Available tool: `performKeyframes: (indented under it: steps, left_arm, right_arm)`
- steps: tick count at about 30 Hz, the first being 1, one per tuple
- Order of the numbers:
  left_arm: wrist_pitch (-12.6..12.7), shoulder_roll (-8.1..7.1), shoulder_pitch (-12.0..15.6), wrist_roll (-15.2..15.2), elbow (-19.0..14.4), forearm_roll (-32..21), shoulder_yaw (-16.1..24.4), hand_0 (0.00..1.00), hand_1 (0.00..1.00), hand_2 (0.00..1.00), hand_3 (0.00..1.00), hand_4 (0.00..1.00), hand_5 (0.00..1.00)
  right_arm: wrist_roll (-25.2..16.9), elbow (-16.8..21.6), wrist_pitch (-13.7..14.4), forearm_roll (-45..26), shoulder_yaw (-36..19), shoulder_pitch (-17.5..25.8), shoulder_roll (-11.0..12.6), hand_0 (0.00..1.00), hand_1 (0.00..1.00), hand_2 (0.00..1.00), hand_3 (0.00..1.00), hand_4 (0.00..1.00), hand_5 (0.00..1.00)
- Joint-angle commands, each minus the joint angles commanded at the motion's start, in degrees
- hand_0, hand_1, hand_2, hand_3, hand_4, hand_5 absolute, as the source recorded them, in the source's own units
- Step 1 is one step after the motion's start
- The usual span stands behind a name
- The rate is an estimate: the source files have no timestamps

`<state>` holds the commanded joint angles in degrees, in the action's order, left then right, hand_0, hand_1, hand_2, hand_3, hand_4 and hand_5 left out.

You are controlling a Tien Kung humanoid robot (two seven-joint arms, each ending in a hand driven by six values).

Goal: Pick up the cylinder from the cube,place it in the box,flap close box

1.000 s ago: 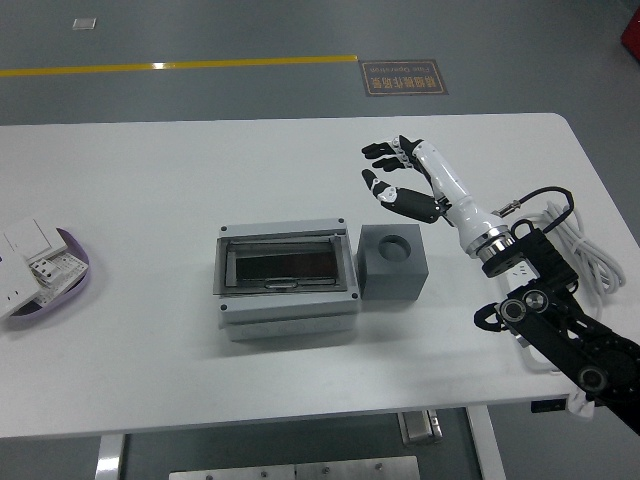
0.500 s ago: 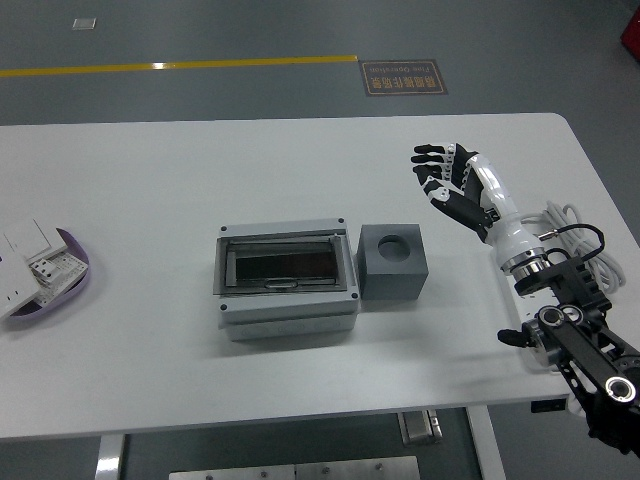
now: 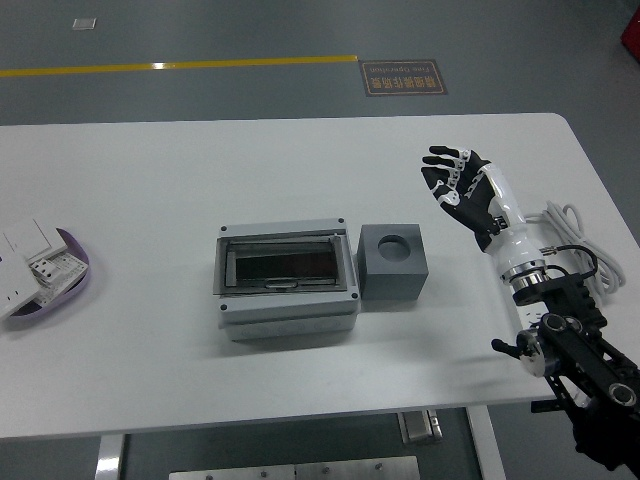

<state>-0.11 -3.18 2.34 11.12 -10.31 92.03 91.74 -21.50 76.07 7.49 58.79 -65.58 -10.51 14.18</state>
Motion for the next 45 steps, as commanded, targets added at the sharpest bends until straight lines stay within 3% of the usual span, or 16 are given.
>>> performKeyframes:
  steps: [9, 10, 36, 45]
  left_arm:
    - [0.13, -0.37, 0.26, -1.07, 0.00, -2.10, -1.83, 0.588, 0.610, 0.605, 0.625, 0.641, 0.171]
    - [0.13, -0.41, 0.20, -1.16, 0.00, -2.17, -1.88, 0.588, 0.610, 0.605, 0.625, 0.642, 0.171]
    - [0.45, -1.39, -2.28, -4.95, 0.00, -6.26, -4.07, 0.588, 0.610, 0.606, 0.625, 0.644, 0.173]
    - [0.50, -1.30, -2.25, -4.81, 0.00, -6.46, -4.02, 0.588, 0.610, 0.606, 0.625, 0.644, 0.174]
  right_arm:
    - [-0.18, 0.20, 0.19, -0.32, 0.66, -0.45, 0.65, 0.744, 0.652, 0.640, 0.655, 0.697, 0.246]
    - [-0.20, 0.18, 0.19, -0.36, 0.48, -0.33, 0.70, 0.742, 0.653, 0.640, 0.651, 0.729, 0.245]
    - [-0.71, 2.66, 0.21, 0.69, -6.79, 0.52, 0.29, 0.739, 0.651, 0.631, 0.645, 0.749, 0.259]
    - [-0.61, 2.67, 0.22, 0.77, -7.30, 0.81, 0.14, 0.738, 0.650, 0.631, 0.643, 0.746, 0.263]
